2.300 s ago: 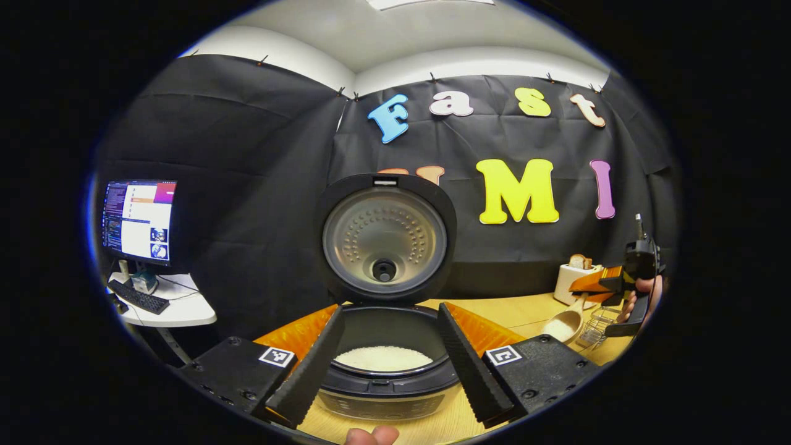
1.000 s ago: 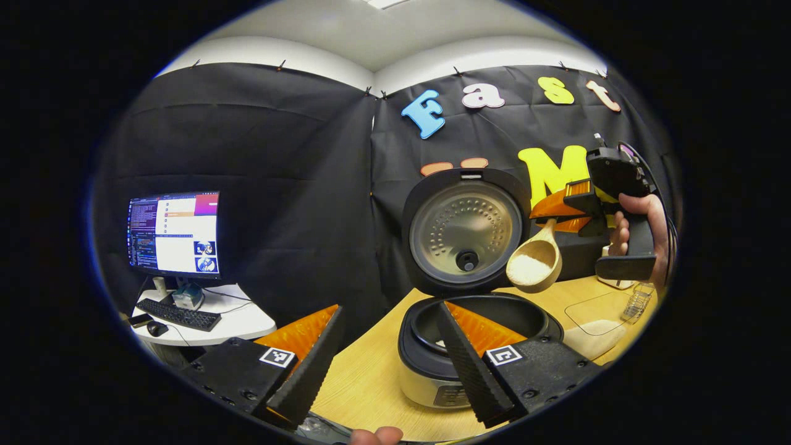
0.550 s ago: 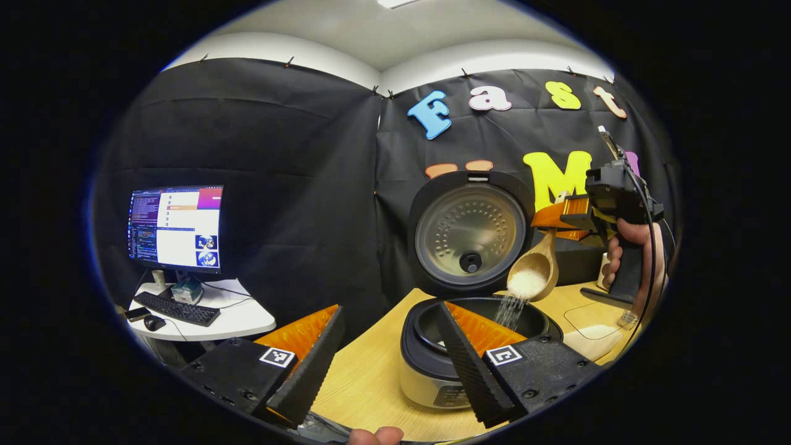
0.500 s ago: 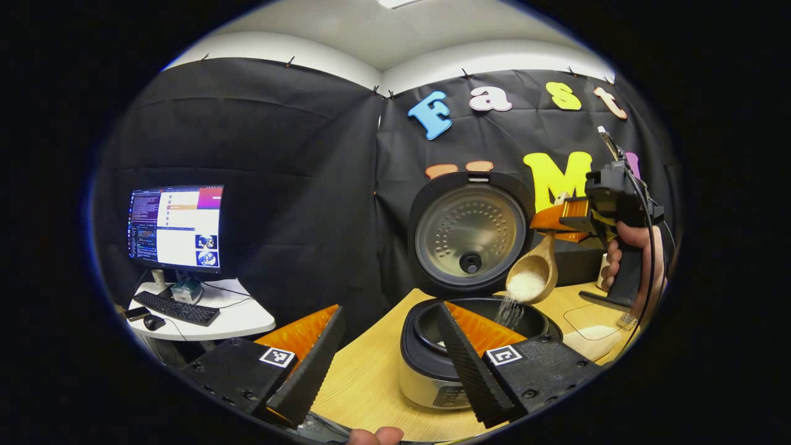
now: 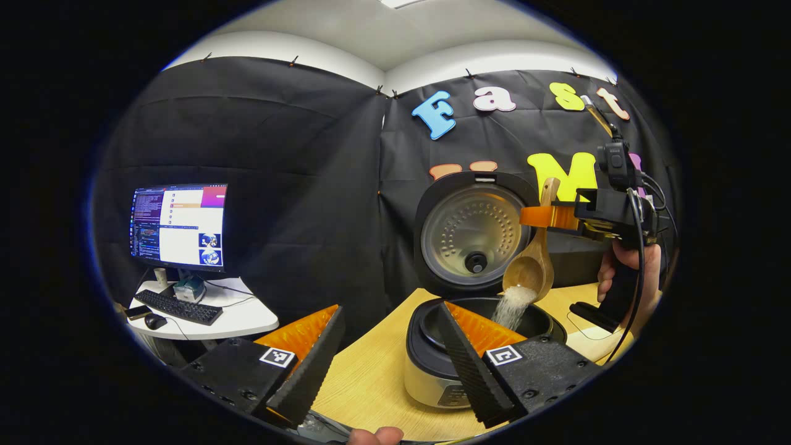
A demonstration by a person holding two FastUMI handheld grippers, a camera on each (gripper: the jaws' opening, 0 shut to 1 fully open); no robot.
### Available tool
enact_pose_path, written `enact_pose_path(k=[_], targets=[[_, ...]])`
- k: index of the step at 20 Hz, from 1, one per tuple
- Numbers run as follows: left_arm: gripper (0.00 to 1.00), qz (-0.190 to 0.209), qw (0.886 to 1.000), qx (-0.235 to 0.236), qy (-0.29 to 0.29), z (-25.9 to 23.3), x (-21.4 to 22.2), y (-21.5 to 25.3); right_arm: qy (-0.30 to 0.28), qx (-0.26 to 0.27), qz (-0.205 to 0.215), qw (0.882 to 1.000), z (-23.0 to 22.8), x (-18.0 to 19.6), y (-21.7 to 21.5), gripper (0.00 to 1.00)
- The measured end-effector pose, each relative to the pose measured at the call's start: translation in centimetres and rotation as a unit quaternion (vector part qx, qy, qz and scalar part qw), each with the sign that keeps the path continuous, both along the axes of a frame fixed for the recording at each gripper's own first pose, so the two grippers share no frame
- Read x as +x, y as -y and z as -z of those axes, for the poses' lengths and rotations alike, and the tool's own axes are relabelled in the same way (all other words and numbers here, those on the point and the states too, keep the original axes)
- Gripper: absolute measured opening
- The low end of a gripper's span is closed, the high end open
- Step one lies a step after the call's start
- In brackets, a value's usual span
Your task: Close the left gripper, press the button to open the rice cooker; take a wooden spoon from the chopstick holder with the right hand, scoop a spoonful of rice and pour it into the rice cooker, then put the wooden spoon back into the chopstick holder.
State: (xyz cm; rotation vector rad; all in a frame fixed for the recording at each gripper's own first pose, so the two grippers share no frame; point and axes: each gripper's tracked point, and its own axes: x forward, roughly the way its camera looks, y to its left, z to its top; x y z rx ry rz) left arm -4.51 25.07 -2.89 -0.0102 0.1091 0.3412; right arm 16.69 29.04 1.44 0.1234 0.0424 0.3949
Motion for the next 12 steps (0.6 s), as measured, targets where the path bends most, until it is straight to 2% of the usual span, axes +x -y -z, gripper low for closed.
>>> enact_pose_path(k=[4, 9, 12], targets=[[0.96, 0.000, 1.000, -0.003, 0.003, -0.2, 0.0, 0.1, 0.048, -0.077, -0.009, 0.996, -0.5, -0.3, -1.4, 0.00], [0.96, 0.000, 1.000, -0.005, 0.003, -0.1, 0.0, 0.2, 0.085, -0.161, -0.029, 0.983, -0.2, -0.8, -3.0, 0.00], [0.96, -0.003, 1.000, -0.003, 0.002, -0.1, -0.2, 0.0, 0.105, -0.185, -0.034, 0.976, -0.3, -1.2, -3.4, 0.00]])
